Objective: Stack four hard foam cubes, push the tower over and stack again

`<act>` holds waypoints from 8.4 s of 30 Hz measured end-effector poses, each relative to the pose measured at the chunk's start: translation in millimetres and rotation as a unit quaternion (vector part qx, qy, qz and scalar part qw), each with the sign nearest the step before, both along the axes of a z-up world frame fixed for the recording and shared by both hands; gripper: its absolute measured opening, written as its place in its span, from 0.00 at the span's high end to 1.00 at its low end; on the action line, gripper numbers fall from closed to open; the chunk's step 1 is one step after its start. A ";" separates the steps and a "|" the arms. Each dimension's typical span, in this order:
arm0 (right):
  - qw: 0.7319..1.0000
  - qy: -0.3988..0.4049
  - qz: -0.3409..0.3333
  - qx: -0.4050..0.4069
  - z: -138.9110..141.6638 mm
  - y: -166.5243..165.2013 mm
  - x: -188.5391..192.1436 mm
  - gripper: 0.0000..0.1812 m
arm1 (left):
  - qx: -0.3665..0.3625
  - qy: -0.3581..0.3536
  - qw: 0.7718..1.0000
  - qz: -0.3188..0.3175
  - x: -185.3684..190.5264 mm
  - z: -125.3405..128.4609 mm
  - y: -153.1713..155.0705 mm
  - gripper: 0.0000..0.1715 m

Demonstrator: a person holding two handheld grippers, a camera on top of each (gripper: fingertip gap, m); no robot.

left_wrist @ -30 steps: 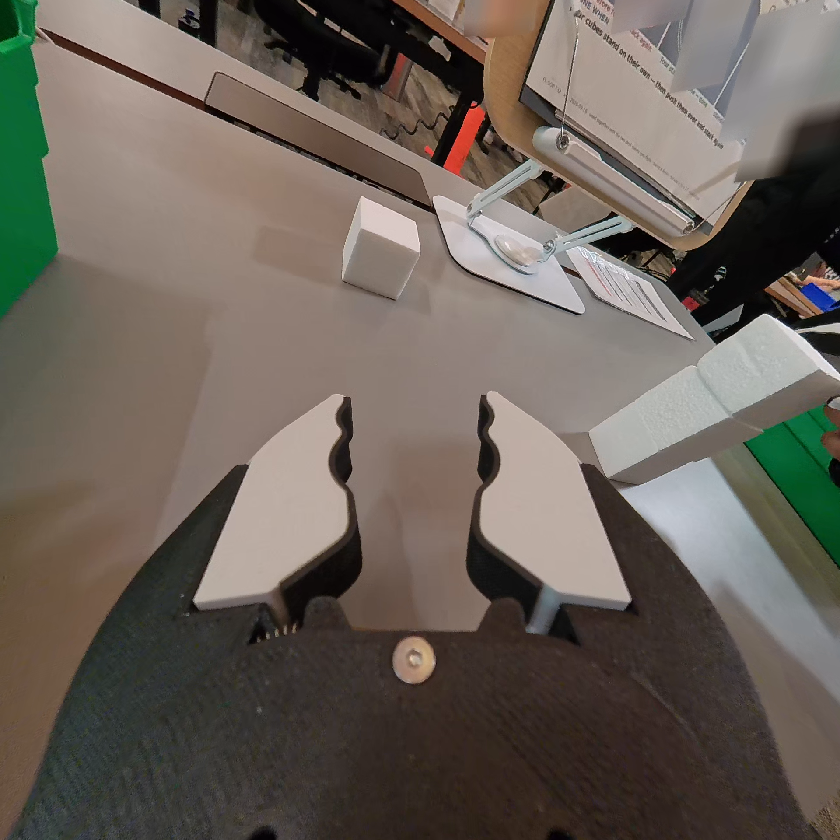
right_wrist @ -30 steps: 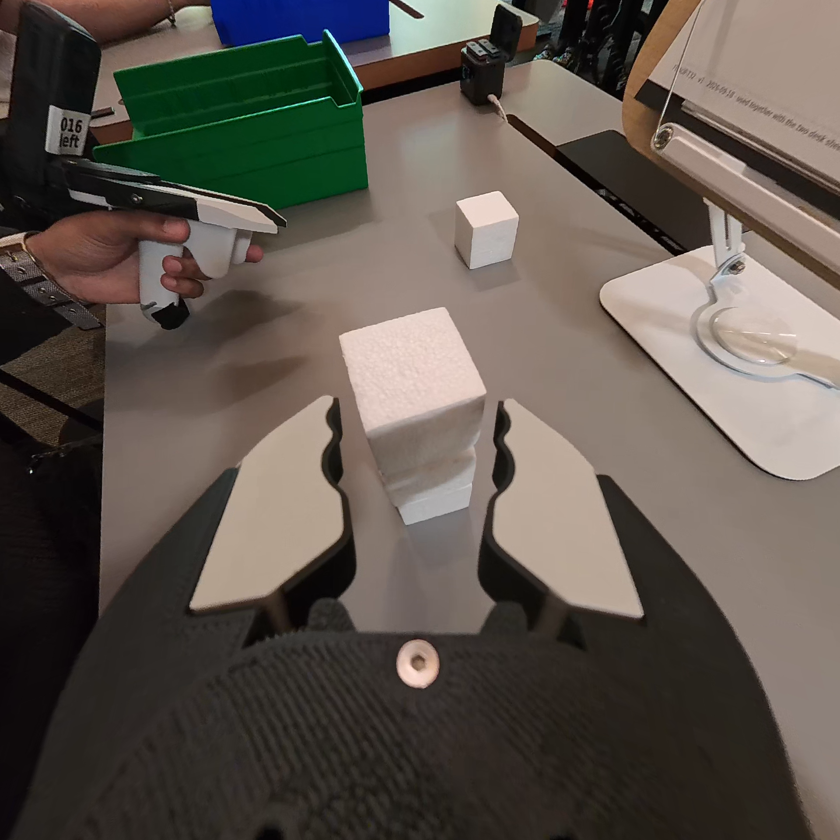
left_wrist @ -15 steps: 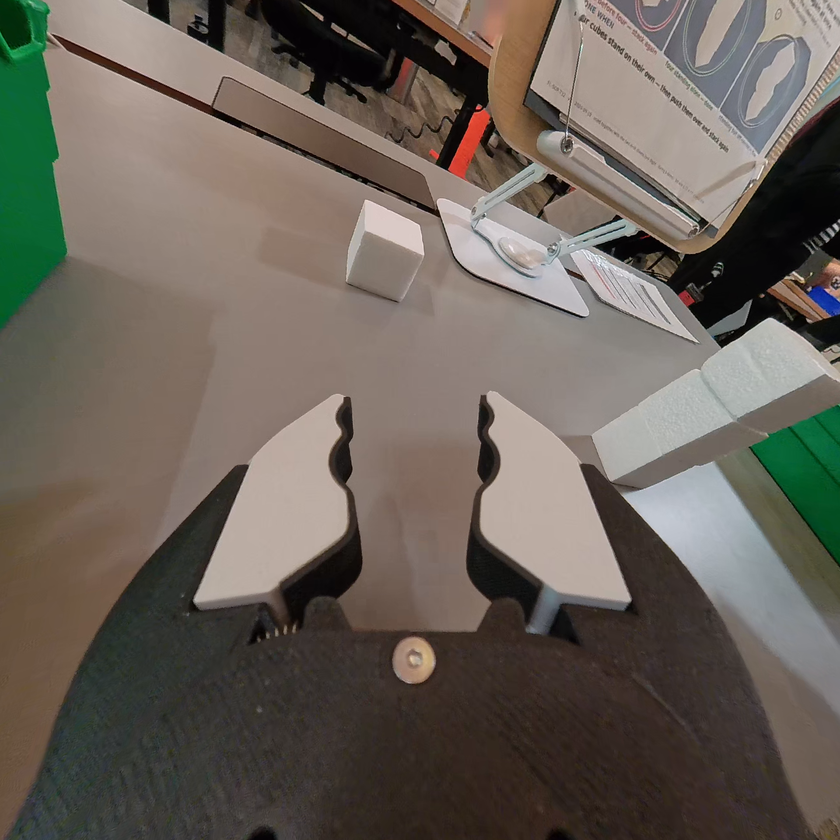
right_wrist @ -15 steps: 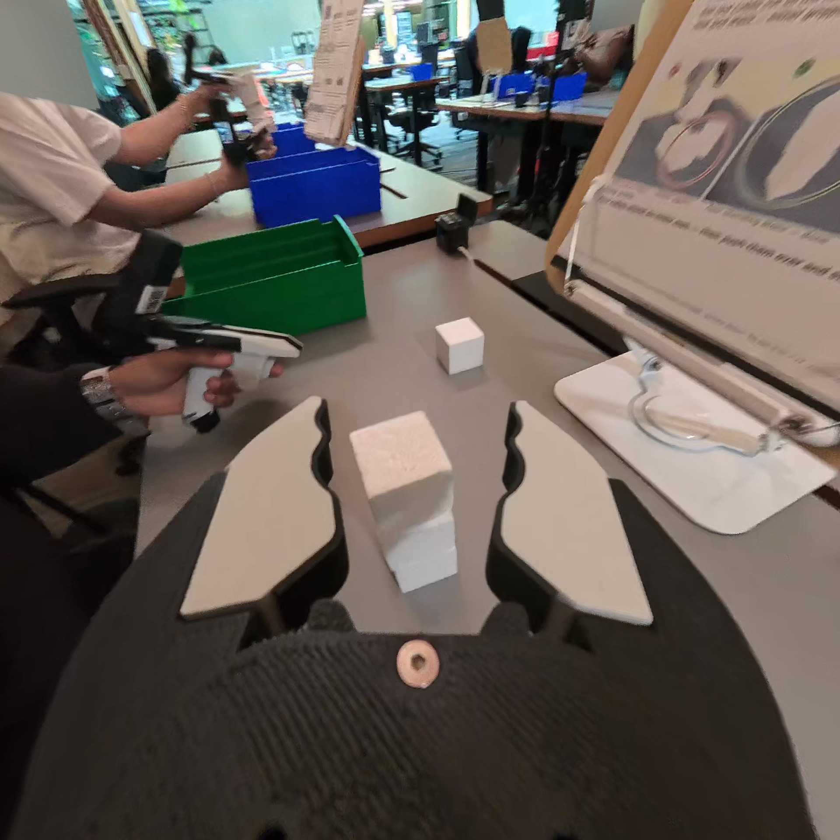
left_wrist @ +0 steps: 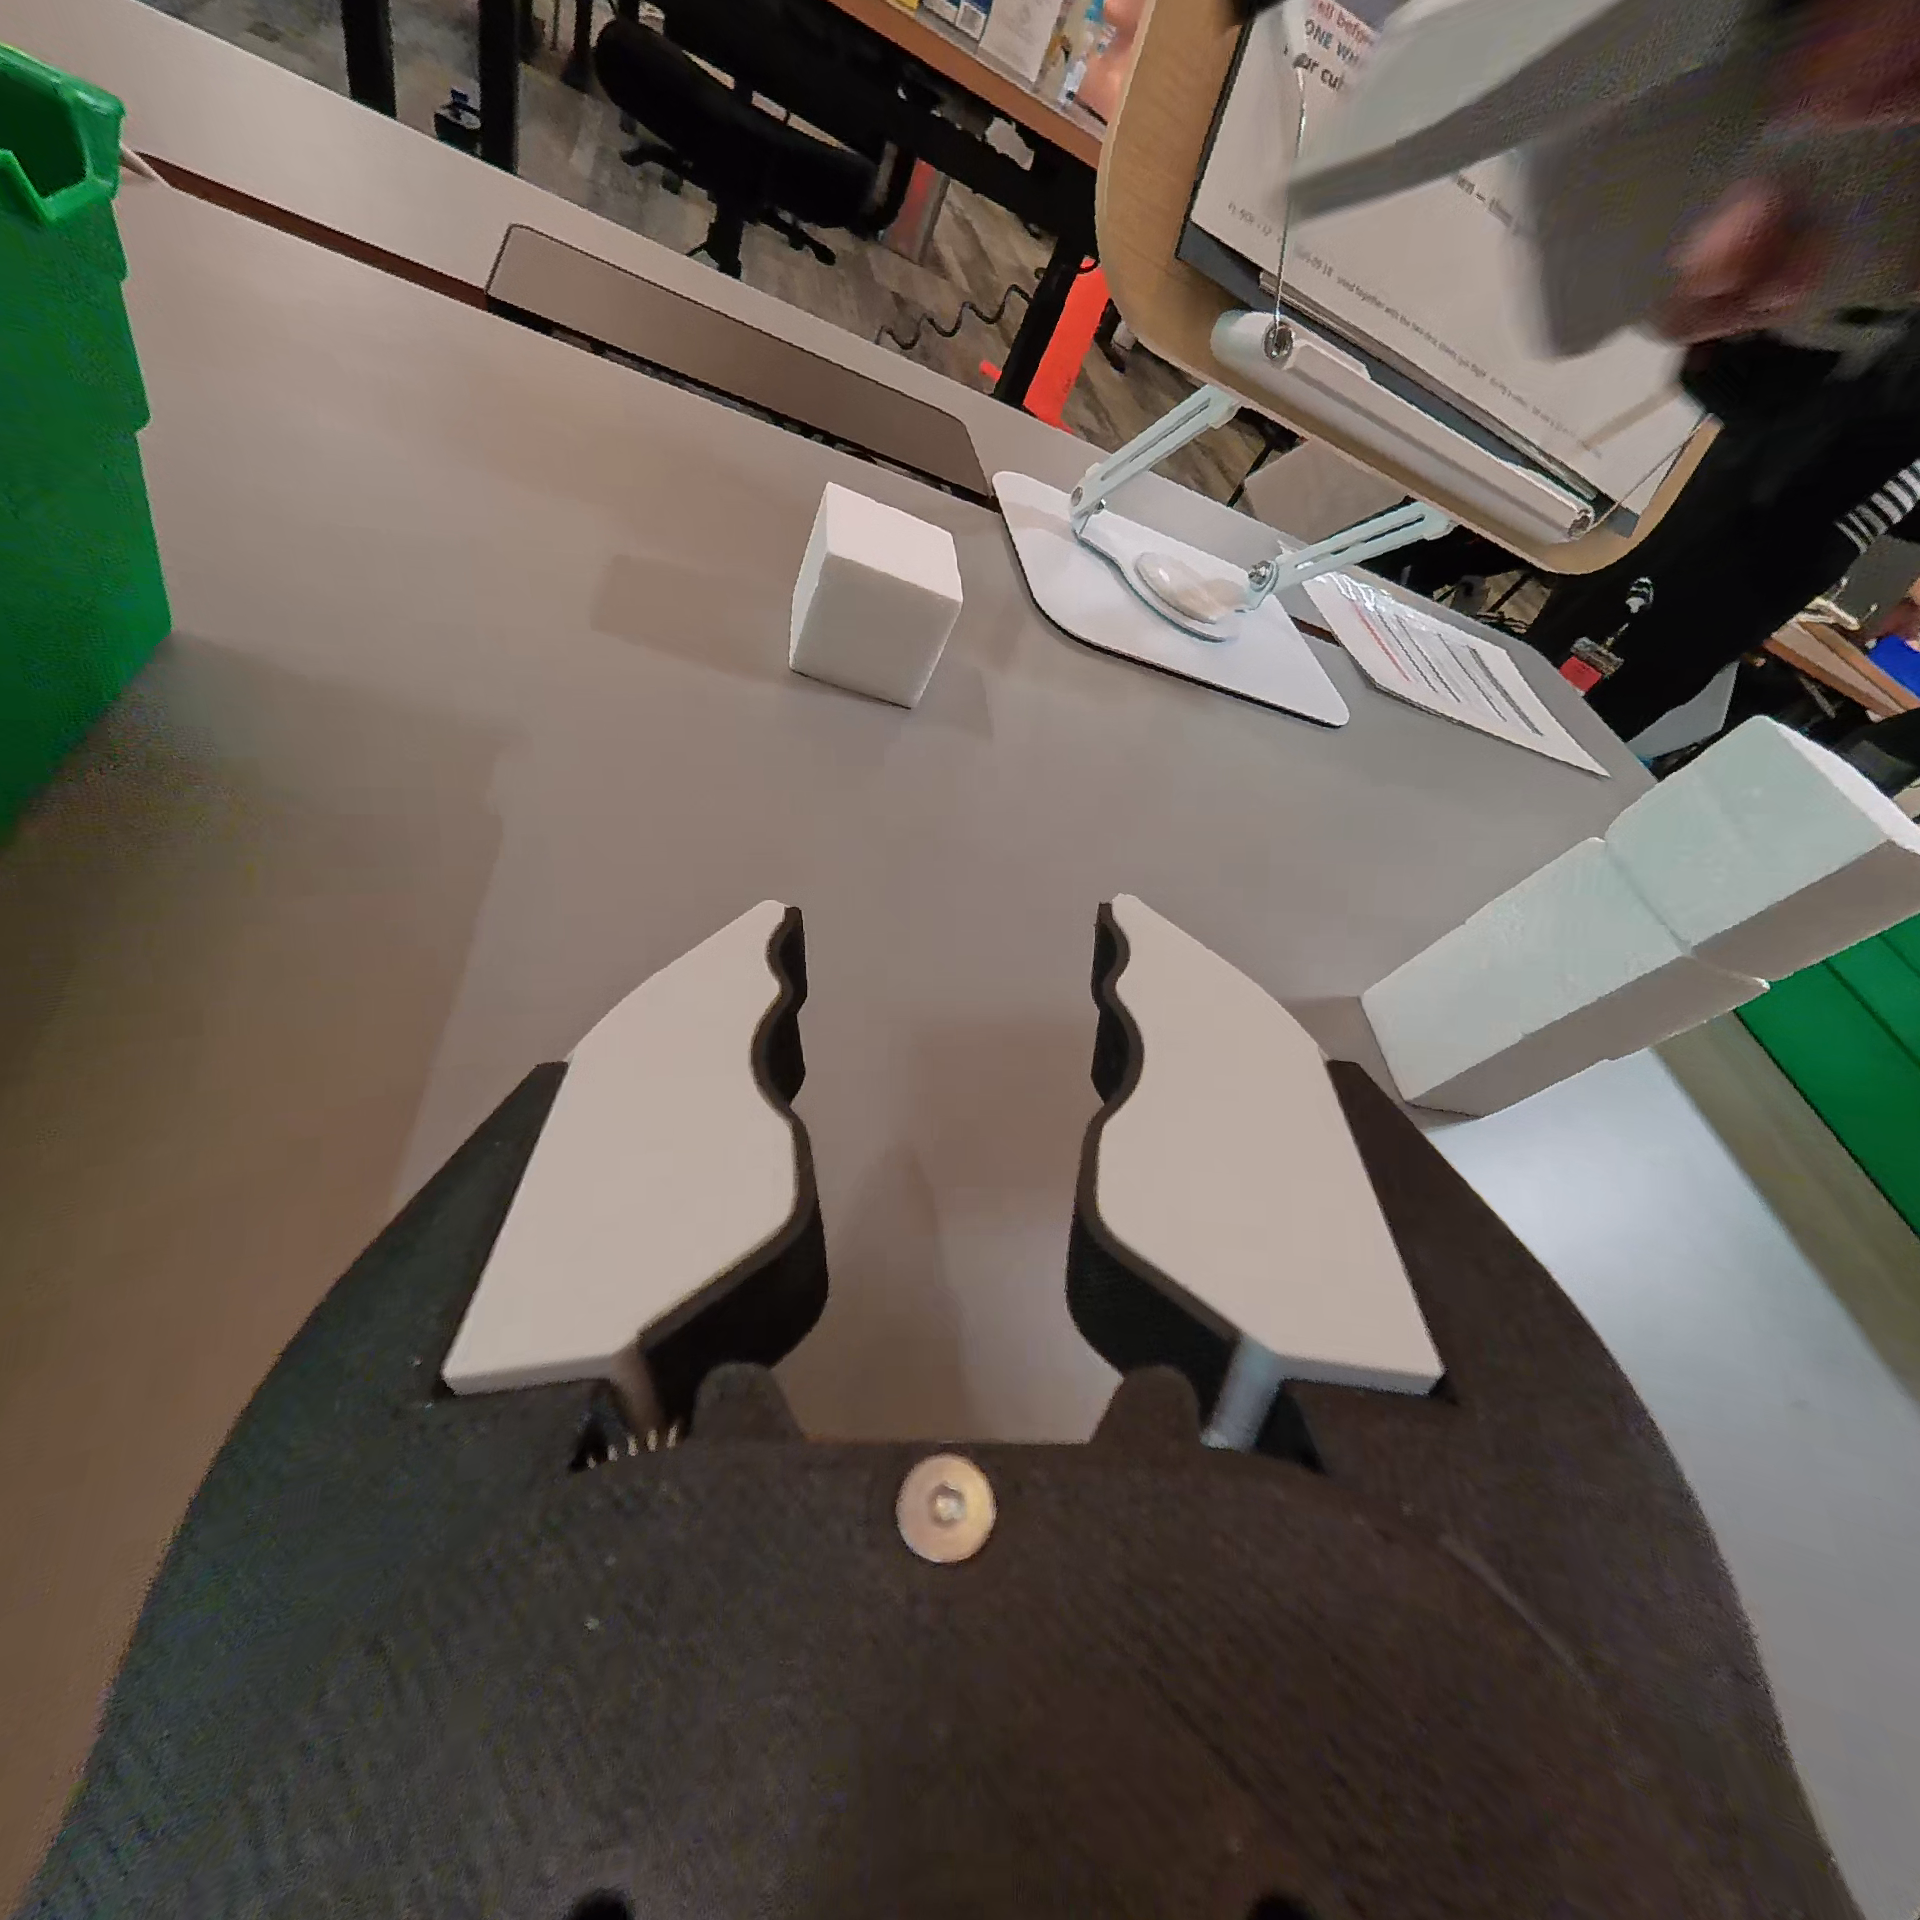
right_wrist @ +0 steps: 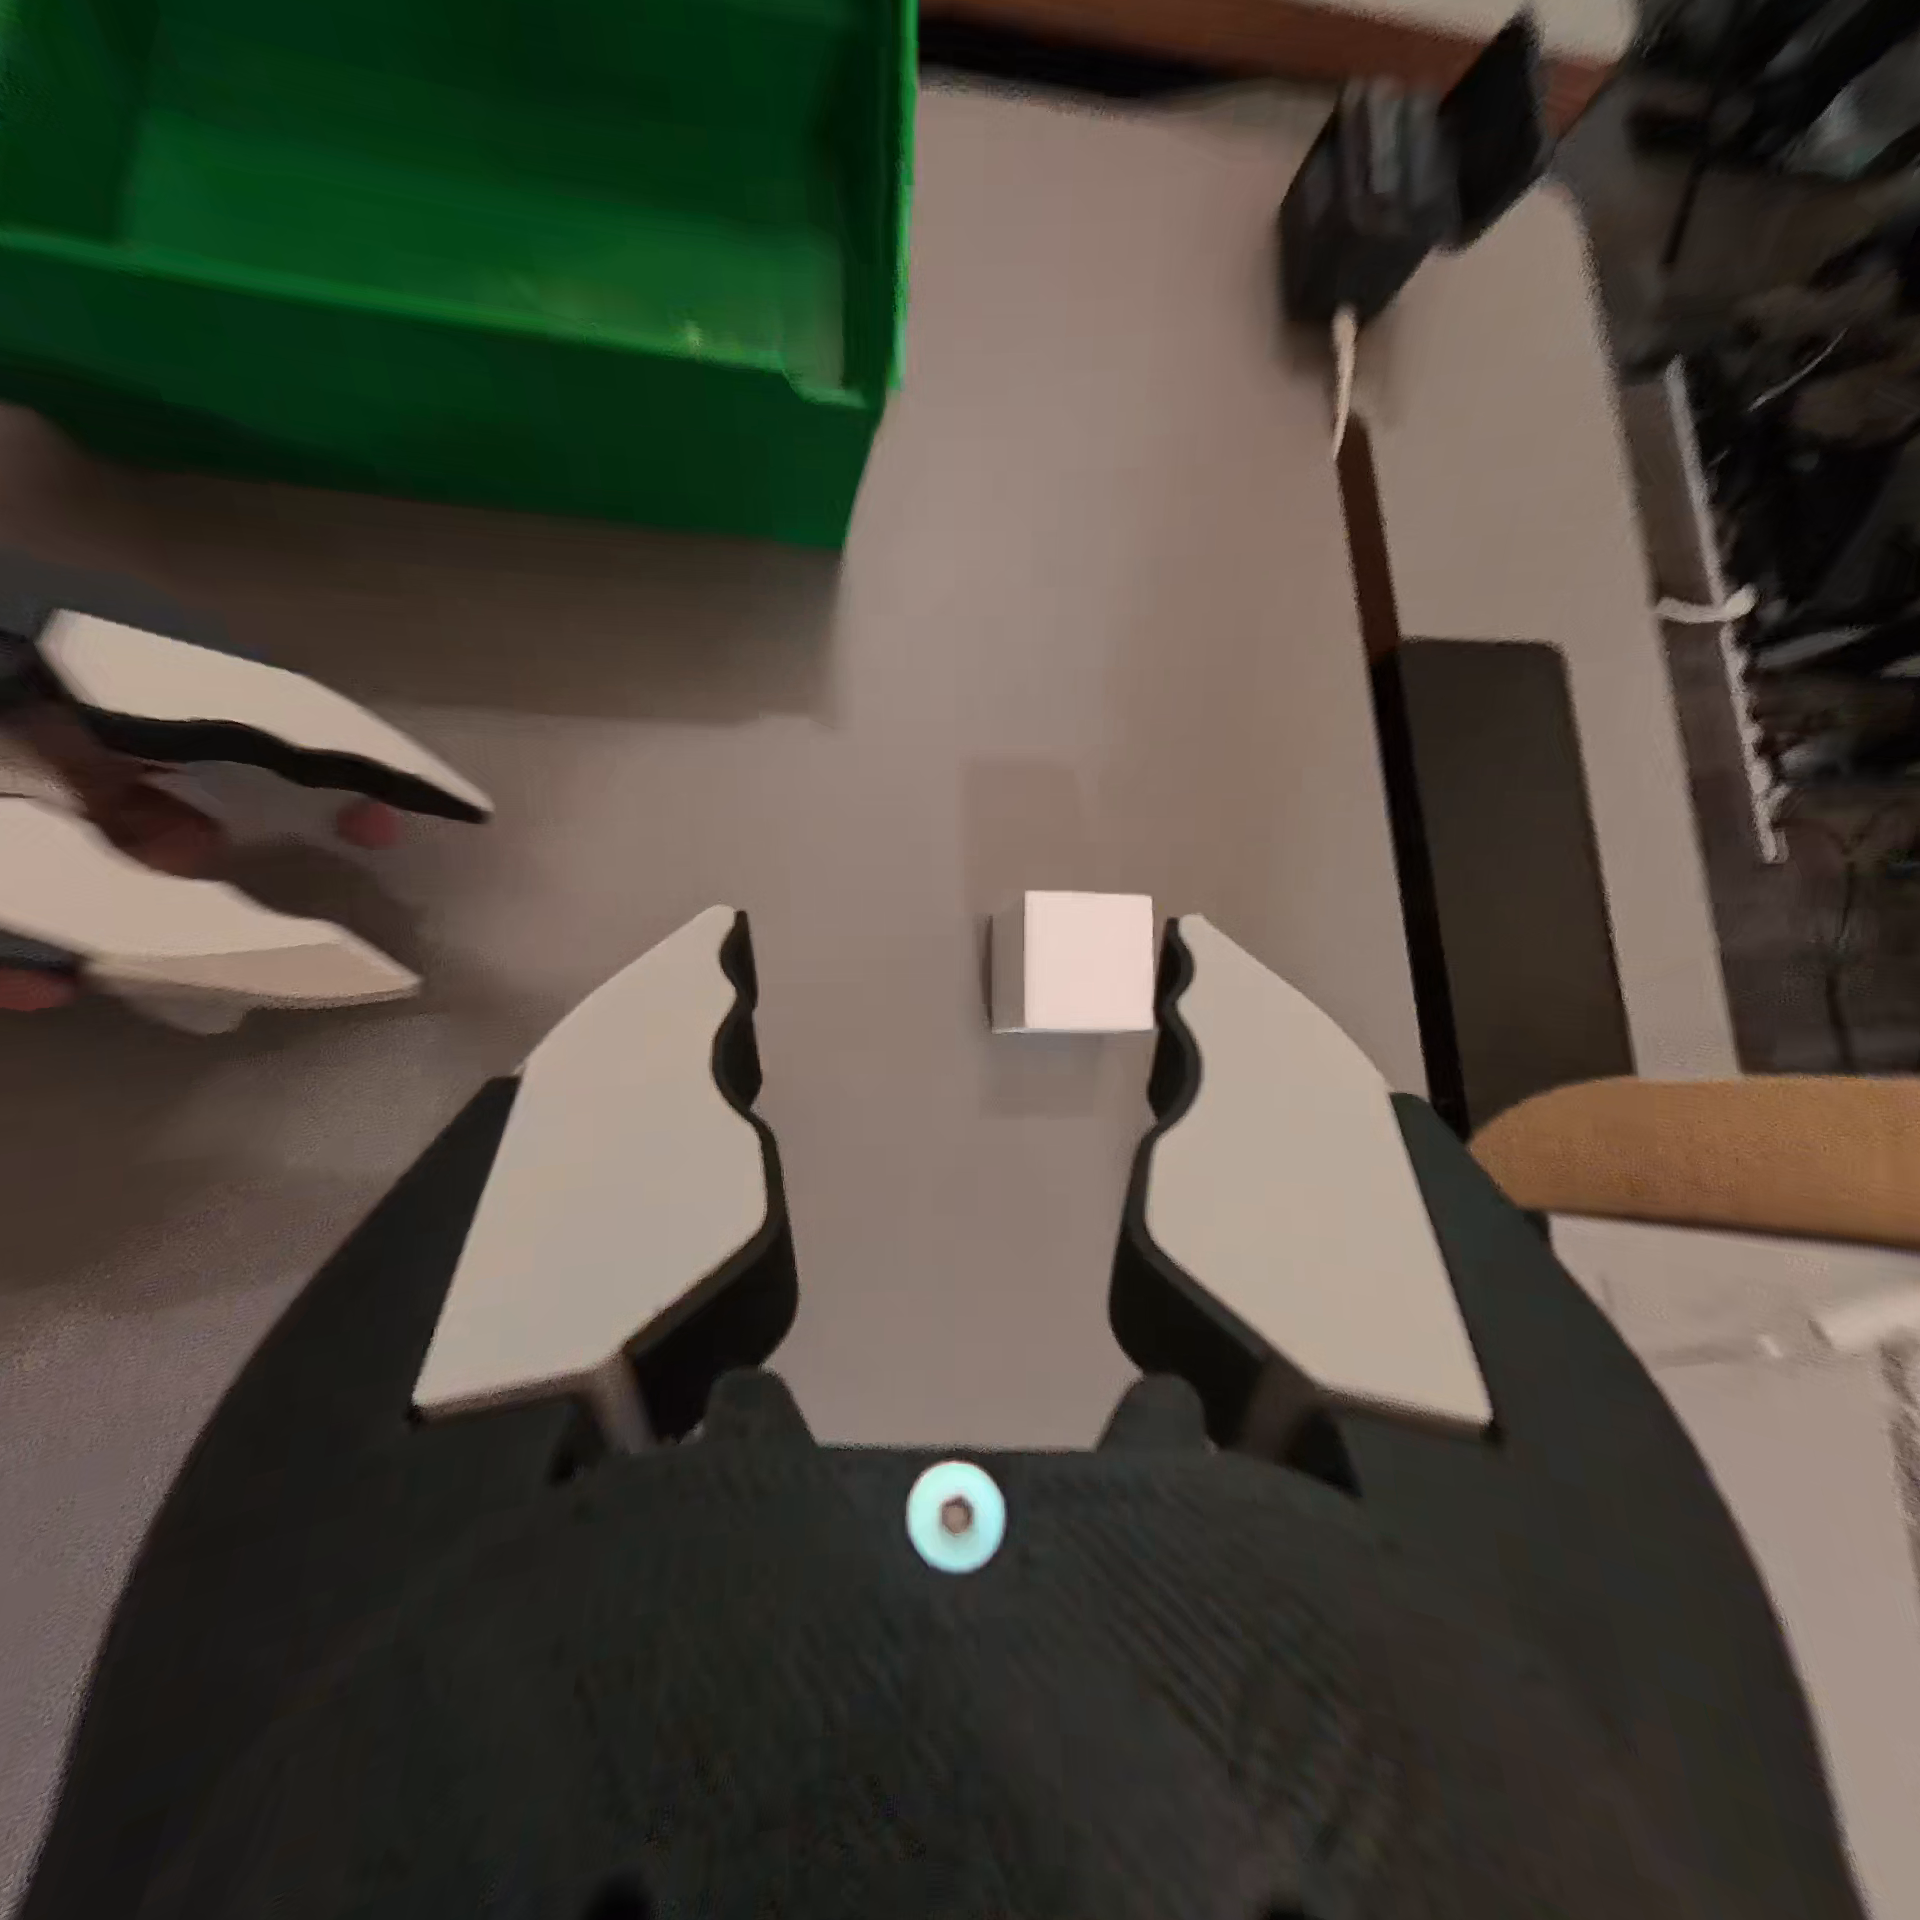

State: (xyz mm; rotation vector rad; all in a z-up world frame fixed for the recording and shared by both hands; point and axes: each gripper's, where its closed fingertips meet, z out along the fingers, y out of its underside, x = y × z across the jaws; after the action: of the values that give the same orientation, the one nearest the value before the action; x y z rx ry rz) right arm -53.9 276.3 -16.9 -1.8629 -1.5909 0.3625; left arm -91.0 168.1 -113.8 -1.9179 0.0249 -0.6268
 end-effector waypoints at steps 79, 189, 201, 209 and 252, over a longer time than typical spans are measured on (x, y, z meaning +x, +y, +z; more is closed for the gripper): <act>0.990 -0.112 -0.080 -0.023 37.0 -123.9 209.3 0.62 | 0.022 0.056 0.997 -0.054 24.9 0.5 -10.4 0.68; 0.841 0.084 -0.503 -0.179 -110.4 -130.0 248.5 1.00 | 0.088 0.120 0.989 -0.016 -17.4 7.5 -111.0 0.83; 0.857 0.246 -0.448 -0.069 -114.5 -180.1 294.9 0.93 | 0.098 0.104 0.989 -0.034 7.7 13.6 -91.1 0.83; 0.869 0.323 -0.372 -0.040 -108.1 -184.7 294.3 0.87 | 0.094 0.097 0.989 -0.057 25.6 11.4 -80.8 0.81; 0.827 0.417 -0.309 0.214 -11.9 -99.6 277.7 0.72 | 0.063 0.055 0.996 0.012 -24.4 14.5 -4.7 0.85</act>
State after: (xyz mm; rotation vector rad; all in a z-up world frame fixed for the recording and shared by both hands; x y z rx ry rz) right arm 223.7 176.7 -28.9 -1.4353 -0.3889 0.3987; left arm -115.5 163.4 -99.3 -1.8268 0.1095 -0.4923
